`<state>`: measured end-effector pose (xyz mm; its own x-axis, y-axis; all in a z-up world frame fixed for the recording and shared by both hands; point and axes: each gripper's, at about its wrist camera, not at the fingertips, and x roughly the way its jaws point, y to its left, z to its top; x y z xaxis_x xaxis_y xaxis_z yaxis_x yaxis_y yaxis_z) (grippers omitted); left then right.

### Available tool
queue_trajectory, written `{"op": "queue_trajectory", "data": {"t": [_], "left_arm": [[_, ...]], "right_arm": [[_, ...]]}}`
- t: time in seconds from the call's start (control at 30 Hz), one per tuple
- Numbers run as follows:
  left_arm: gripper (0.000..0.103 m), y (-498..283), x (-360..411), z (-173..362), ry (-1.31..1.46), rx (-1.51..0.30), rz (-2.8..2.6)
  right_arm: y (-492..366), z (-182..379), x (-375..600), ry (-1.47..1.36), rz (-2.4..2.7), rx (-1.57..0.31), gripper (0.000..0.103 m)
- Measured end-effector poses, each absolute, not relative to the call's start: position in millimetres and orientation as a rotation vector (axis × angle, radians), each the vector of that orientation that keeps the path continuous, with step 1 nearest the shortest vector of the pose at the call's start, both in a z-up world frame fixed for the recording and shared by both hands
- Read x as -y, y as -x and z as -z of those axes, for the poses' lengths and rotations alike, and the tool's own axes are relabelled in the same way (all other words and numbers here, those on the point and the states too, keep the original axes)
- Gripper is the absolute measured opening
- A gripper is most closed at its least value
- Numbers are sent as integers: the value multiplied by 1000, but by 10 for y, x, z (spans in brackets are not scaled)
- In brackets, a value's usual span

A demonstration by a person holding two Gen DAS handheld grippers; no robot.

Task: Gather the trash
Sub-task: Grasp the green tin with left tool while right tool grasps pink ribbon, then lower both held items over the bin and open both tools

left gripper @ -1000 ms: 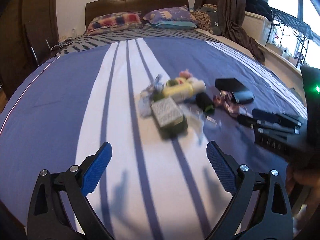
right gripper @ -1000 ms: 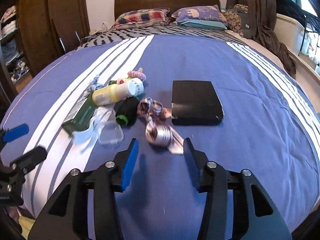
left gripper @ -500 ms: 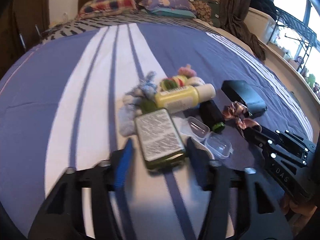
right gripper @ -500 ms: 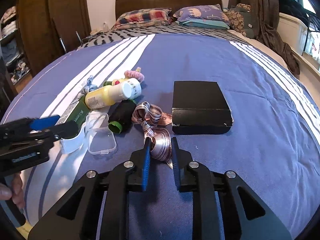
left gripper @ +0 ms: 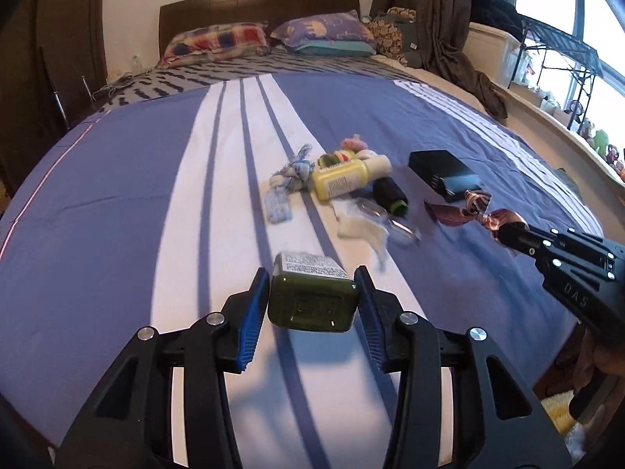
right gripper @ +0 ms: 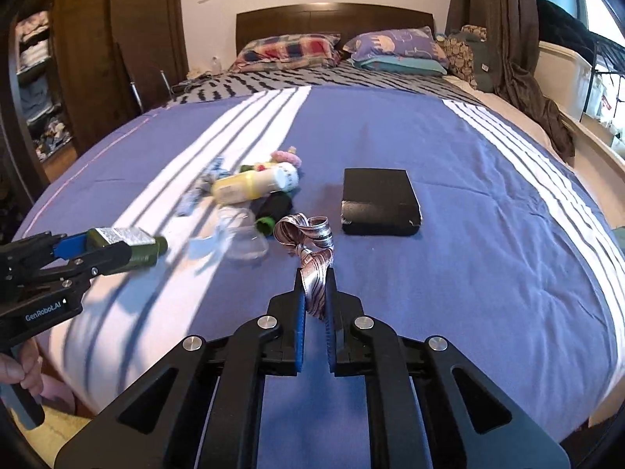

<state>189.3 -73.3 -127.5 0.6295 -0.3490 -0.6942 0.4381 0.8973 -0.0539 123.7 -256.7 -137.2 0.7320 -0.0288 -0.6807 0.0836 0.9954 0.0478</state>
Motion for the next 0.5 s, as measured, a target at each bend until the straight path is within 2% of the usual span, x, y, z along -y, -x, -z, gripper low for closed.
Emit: {"op": "queue_trajectory", "data": {"t": [0.3, 0.5], "left_arm": [[42, -1046, 428, 1101, -104, -735, 462], [42, -624, 280, 1222, -82, -758, 471]], "right_arm": [[-479, 1149, 2227, -87, -6, -709, 10], [-44, 1242, 2069, -105, -45, -725, 10]]}}
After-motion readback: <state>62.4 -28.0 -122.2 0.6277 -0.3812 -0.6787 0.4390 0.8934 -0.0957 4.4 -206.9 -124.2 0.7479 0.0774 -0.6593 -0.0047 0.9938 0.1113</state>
